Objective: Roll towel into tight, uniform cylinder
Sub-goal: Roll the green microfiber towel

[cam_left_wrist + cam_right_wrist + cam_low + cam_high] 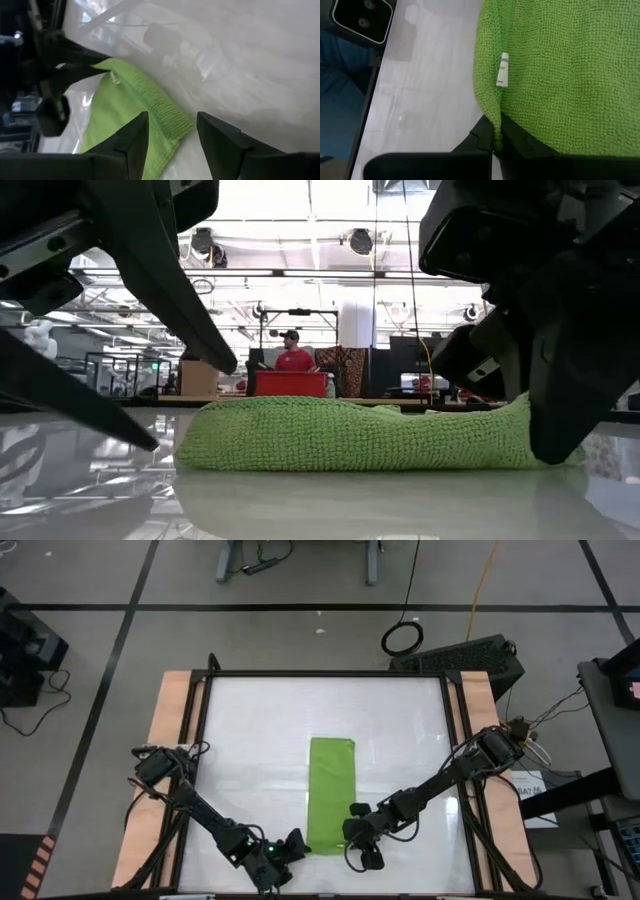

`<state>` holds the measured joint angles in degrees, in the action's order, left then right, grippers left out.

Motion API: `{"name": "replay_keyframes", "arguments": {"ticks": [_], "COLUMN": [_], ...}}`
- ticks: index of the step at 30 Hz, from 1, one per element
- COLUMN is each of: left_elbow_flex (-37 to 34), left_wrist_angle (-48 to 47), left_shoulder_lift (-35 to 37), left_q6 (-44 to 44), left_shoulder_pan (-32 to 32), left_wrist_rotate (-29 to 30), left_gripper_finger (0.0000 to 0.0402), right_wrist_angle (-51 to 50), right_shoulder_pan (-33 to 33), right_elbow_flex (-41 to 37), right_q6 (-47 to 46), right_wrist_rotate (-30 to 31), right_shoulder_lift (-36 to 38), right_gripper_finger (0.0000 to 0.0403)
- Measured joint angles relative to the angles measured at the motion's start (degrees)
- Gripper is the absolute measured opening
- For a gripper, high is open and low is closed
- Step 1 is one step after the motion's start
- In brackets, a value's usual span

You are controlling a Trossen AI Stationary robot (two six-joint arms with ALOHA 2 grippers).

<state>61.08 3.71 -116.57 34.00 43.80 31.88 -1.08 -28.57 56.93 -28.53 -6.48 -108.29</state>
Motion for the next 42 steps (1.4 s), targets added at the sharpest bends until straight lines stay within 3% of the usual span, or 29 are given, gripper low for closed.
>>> {"name": "replay_keyframes", "arguments": {"ticks": [10, 22, 31, 38, 42], "left_elbow_flex": [-0.04, -0.11, -0.48, -0.48, -0.45], "left_wrist_angle": [-2.5, -4.32, -5.03, -3.2, -1.91], "left_shoulder_lift": [0.09, 0.39, 4.68, 6.93, 7.04], "left_q6": [-0.53, -2.4, -12.15, -26.43, -35.98], "left_shoulder_pan": [-3.96, -8.22, -11.08, -14.58, -17.17], "left_wrist_rotate": [-6.07, -8.29, -17.88, -32.07, -35.73], "left_gripper_finger": [0.0156, 0.0011, 0.0005, 0.0003, 0.0003], "right_wrist_angle": [1.01, 3.08, 2.66, 2.2, 1.08], "right_shoulder_pan": [0.63, 0.63, 0.61, -0.05, -0.05], "right_elbow_flex": [0.0, 0.02, 0.02, 0.09, 0.11], "right_q6": [-0.55, -0.84, -1.91, -2.86, -4.11], "right_wrist_rotate": [-0.98, -2.43, -2.58, -2.93, -4.09], "right_shoulder_lift": [0.0, 0.02, 0.07, 0.09, 0.15], "right_gripper_finger": [0.0002, 0.0002, 0.0002, 0.0002, 0.0002]}}
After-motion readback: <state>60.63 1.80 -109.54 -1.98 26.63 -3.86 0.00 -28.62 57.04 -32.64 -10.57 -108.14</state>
